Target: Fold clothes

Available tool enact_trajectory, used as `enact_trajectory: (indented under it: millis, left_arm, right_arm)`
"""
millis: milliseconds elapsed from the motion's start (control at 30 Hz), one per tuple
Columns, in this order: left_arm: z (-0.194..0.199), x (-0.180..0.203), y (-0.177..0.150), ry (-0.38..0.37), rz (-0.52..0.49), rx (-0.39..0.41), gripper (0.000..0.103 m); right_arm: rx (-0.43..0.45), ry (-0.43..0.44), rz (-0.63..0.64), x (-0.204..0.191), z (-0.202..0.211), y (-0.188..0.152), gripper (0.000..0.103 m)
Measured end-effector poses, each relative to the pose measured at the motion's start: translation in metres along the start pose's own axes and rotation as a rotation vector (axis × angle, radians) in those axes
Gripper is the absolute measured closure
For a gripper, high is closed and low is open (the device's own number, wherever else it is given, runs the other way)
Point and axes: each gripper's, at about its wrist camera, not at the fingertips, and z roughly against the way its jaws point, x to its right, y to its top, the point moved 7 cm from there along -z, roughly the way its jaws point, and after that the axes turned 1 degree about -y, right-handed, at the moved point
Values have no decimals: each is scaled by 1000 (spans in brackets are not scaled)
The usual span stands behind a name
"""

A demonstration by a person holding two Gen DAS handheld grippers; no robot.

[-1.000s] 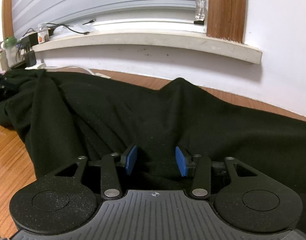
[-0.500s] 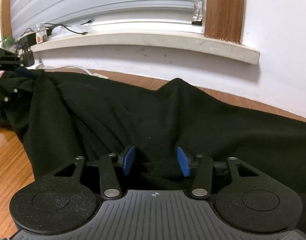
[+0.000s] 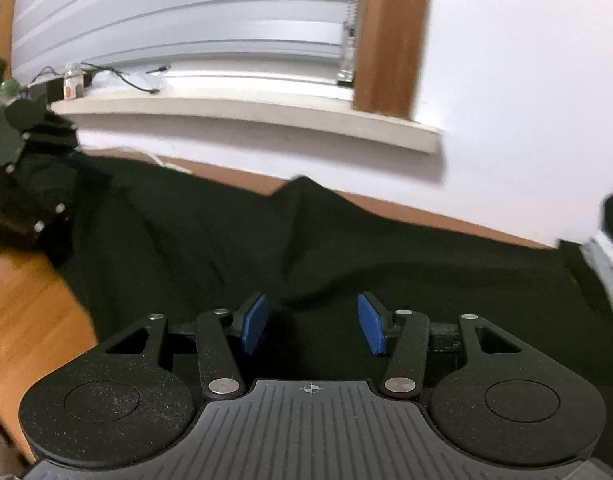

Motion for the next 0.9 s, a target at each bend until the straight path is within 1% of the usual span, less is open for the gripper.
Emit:
enact_trajectory:
  millis: [33, 67, 100, 133, 167, 267, 333, 467, 600, 800, 900]
  left_arm:
    - [-4, 5, 3, -13, 0, 9, 58]
    - [-6, 9, 6, -19, -1, 13, 65]
    - [-10, 9, 9, -25, 20, 9, 68]
    - [-15, 7, 11, -32, 47, 3, 79]
    - [-19, 5, 14, -38, 74, -3, 86]
    - [-32, -12, 27, -29, 175, -9, 87]
    - [-41, -24, 32, -16, 214, -23, 87]
    - [-61, -42, 36, -4, 272, -55, 87]
    - [-64, -45, 32, -14, 308, -54, 87]
    - [-59, -45, 27, -10, 329, -53, 87]
    - [-57, -45, 25, -5, 340, -50, 87]
  right_arm:
    - [-7, -9, 5, 3, 8, -5, 52]
    - [-15, -18, 10, 6, 15, -11, 52]
    - [-20, -26, 18, 8, 22, -14, 52]
    - [-23, -35, 25, 9, 29, -18, 52]
    - [-26, -44, 31, 11, 35, -21, 52]
    - [-22, -56, 39, 14, 52, -26, 52]
    - [-22, -56, 41, 15, 61, -28, 52]
    - [-31, -30, 54, 5, 70, -36, 52]
    - [-79, -15, 68, 1, 72, -53, 52]
    - [-143, -40, 34, 19, 89, -78, 52]
    - [-174, -79, 34, 35, 97, -89, 52]
